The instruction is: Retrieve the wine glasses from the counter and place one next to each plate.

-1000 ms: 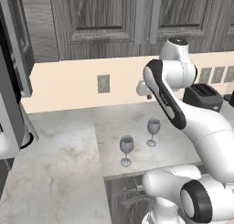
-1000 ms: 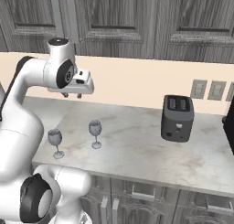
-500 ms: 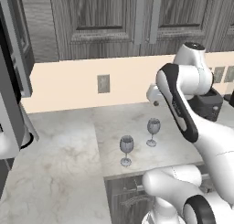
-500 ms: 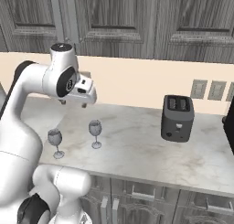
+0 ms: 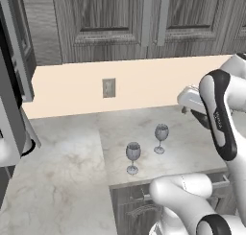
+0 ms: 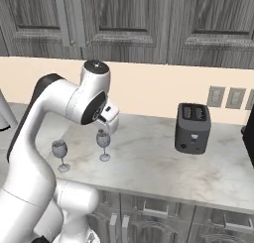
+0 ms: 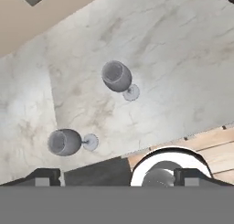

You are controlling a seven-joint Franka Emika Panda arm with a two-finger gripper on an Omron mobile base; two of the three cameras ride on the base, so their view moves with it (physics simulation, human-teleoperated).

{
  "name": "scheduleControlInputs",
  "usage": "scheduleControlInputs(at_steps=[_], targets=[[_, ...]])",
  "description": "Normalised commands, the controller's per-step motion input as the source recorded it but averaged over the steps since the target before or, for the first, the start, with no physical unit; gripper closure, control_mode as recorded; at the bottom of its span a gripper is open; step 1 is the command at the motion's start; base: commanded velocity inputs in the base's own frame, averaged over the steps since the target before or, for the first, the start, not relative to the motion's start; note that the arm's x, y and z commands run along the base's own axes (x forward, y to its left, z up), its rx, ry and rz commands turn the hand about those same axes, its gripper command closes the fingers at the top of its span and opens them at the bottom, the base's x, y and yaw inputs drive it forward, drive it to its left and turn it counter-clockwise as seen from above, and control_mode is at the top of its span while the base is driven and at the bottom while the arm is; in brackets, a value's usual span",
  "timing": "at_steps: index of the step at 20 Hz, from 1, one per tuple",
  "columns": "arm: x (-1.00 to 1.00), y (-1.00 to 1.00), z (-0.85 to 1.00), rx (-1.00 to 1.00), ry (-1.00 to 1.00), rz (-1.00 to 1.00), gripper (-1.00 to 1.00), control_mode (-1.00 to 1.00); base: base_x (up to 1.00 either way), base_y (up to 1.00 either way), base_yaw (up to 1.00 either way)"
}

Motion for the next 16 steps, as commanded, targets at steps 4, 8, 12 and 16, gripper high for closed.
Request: scheduleControlInputs(at_steps=[4, 8, 12, 16], targets=[[0.00, -0.38, -0.15, 0.18, 0.11, -0.43, -1.00, -1.00, 0.00, 0.00, 0.00], [0.06, -0.09, -0.14, 0.15, 0.05, -0.33, -1.00, -1.00, 0.00, 0.00, 0.00], [0.02, -0.04, -0.24, 0.14, 0.00, -0.28, -1.00, -1.00, 0.00, 0.00, 0.00], [0.00, -0.05, -0.23, 0.13, 0.00, -0.29, -1.00, -1.00, 0.00, 0.00, 0.00]])
